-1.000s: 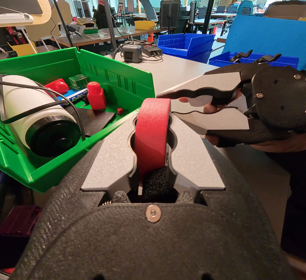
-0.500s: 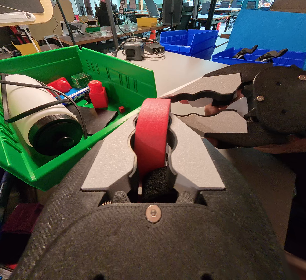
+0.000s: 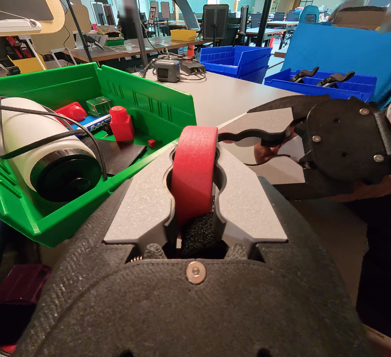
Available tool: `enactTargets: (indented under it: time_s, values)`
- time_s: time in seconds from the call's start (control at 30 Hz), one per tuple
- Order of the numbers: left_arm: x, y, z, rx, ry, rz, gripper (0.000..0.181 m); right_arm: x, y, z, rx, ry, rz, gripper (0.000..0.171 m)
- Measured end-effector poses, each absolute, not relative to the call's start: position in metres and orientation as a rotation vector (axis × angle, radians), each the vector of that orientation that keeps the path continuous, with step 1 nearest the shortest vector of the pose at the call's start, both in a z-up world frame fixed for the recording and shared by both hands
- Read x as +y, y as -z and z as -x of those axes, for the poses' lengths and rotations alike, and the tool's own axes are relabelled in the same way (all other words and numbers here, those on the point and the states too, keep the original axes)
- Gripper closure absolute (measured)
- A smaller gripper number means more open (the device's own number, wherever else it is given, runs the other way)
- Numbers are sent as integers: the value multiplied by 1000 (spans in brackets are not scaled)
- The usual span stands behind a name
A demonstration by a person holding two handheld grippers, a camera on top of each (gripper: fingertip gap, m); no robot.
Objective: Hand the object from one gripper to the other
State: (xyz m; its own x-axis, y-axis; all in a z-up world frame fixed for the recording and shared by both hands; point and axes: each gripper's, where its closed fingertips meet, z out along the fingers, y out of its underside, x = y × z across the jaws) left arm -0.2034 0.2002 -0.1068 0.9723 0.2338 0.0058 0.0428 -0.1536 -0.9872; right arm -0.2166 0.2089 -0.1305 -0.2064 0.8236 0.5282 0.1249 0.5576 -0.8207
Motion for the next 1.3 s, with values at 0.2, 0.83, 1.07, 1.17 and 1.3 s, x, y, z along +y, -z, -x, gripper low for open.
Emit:
enactTargets:
  time_s: [0.2,0.83,1.07,1.17,1.3]
  values:
    - [200,103,200,-215,-108,1697,151,212,122,215,-1636,-884,865,140]
    - [174,112,256,-561,-203,1664,152,225,103,211,-1513,-1036,961,141]
    - [172,123,262,-590,-279,1732,151,227,103,212,-1505,-1033,971,142]
    - [173,123,261,-580,-282,1736,151,228,102,212,-1502,-1033,972,142]
    - [178,117,253,-534,-246,1712,151,228,103,212,-1504,-1022,971,142]
